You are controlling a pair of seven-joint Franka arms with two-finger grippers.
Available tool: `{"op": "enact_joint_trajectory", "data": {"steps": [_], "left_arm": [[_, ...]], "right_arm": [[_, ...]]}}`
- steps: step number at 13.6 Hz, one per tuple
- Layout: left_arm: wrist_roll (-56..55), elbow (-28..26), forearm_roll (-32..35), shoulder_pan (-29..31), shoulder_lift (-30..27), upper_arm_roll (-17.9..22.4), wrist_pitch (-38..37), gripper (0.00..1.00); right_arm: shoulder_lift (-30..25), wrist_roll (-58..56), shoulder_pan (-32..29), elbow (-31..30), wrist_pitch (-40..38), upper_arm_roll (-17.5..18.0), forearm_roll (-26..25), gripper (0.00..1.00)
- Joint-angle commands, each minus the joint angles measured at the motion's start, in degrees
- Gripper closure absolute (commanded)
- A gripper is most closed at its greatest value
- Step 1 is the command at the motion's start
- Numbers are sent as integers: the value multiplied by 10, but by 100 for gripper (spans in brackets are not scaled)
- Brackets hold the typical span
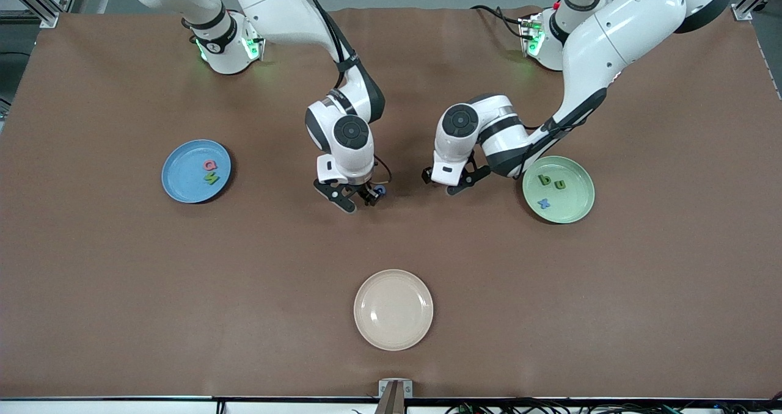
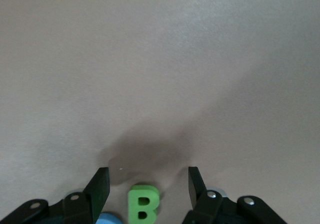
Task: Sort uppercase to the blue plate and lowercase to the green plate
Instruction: 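Grasp the green B with the right gripper while the left gripper grasps the m, then carry the B to the blue plate while the left gripper carries the m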
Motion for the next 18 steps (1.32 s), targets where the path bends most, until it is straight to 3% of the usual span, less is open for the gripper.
{"op": "enact_joint_trajectory", "data": {"steps": [1,10,15,18], "left_arm": [[-8,-10,4,-1,-1,4,12,13],[-9,-20,4,0,-3,5,14,52],[-8,-20,5,5,-8,4,14,78],[0,-21,4,17,-34,-2,8,83]], "right_arm": [[0,7,7,-14,2,3,8,28],[-3,44,32,-17,-3,5,8,31],[-5,35,33,-23,-10,4,6,50],[-11,31,30,-29,-11,3,5,74]]}}
